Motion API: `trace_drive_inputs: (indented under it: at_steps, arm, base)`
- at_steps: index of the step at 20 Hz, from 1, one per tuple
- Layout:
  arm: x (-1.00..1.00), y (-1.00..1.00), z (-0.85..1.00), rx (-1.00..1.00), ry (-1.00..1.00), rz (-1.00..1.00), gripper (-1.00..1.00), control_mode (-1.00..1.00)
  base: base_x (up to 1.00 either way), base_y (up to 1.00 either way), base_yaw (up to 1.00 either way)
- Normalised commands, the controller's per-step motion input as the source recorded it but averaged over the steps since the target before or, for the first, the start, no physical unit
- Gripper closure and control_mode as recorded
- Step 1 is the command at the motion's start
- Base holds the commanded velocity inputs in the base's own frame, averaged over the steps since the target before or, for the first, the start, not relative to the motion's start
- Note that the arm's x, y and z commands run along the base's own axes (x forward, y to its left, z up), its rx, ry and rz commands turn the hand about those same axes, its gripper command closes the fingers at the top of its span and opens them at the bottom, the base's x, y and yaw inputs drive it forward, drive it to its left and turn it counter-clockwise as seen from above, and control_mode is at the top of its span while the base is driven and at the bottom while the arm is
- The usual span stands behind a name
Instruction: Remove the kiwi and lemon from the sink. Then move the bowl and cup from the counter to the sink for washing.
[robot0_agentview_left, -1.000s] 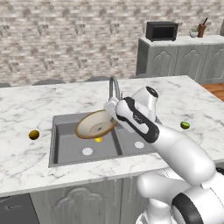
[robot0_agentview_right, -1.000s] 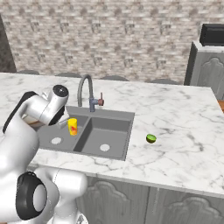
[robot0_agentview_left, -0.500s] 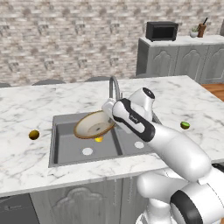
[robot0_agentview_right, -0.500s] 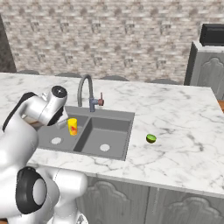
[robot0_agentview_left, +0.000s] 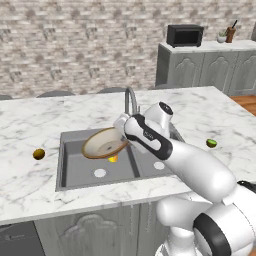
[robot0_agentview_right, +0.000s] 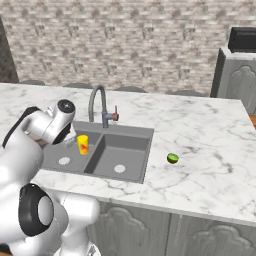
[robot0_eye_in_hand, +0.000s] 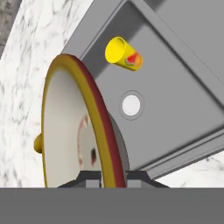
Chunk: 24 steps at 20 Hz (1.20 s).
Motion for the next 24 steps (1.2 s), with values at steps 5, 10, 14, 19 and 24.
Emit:
trace_drive_inputs:
  at_steps: [5, 10, 14, 19, 24]
  arm:
    - [0.07, 0.08, -0.11, 0.01, 0.00, -0.02, 1.00, -1.00]
    - [0.08, 0.07, -0.12, 0.00, 0.00, -0.02, 1.00, -1.00]
    - [0.08, 0.09, -0.12, 0.00, 0.00, -0.02, 1.00, -1.00]
    - [0.07, 0.12, -0.11, 0.00, 0.00, -0.01, 1.00, -1.00]
    - [0.05, 0.11, -0.11, 0.01, 0.03, -0.01, 1.00, -1.00]
  base:
    - [0.00, 0.00, 0.00]
    - [0.00, 0.00, 0.00]
    - [0.00, 0.00, 0.00]
    - [0.00, 0.00, 0.00]
    - [0.00, 0.00, 0.00]
